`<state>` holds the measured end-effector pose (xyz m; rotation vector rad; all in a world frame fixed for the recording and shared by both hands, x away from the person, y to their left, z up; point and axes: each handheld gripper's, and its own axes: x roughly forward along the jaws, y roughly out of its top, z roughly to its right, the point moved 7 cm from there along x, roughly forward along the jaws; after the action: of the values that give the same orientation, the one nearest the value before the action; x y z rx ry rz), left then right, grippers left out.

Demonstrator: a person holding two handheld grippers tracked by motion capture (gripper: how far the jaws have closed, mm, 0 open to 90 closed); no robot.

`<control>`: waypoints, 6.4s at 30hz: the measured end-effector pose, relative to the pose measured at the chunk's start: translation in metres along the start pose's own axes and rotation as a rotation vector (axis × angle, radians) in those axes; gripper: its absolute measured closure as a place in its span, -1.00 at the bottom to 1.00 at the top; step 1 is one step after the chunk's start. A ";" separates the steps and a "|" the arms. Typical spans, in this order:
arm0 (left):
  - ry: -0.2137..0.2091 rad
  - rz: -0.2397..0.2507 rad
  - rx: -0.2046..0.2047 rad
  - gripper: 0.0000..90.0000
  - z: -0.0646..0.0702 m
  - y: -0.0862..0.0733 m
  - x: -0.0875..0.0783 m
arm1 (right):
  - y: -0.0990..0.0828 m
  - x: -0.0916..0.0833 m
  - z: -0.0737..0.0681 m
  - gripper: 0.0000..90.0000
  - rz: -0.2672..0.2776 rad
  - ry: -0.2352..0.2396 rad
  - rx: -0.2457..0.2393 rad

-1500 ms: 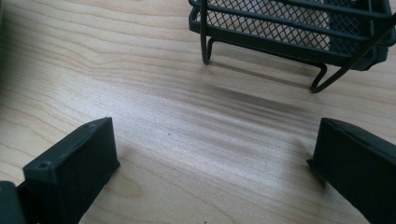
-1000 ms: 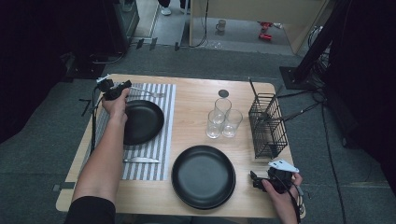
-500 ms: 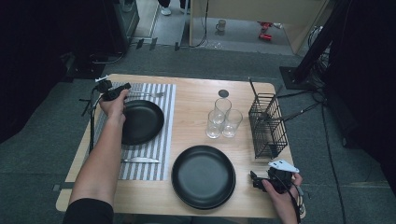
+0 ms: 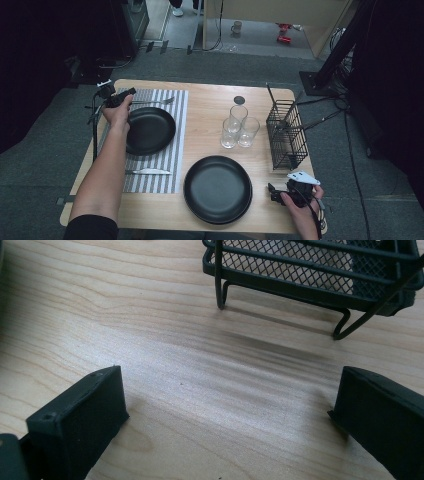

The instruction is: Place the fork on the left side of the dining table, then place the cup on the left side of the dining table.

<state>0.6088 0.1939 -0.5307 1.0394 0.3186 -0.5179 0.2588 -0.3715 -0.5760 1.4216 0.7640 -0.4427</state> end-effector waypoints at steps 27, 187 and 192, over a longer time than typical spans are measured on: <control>-0.196 0.008 0.147 -0.28 0.017 -0.015 -0.073 | 0.000 -0.017 0.001 -0.97 0.065 0.038 0.044; -0.313 -0.215 0.494 -0.94 0.036 -0.160 -0.201 | 0.185 0.050 -0.195 -0.05 0.217 0.373 -0.208; -0.313 -0.214 0.492 -0.94 0.035 -0.160 -0.201 | 0.189 0.050 -0.191 -0.41 0.233 0.337 -0.193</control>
<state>0.3532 0.1498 -0.5335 1.3818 0.0192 -0.9718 0.3842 -0.1524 -0.4720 1.3982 0.8720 0.0533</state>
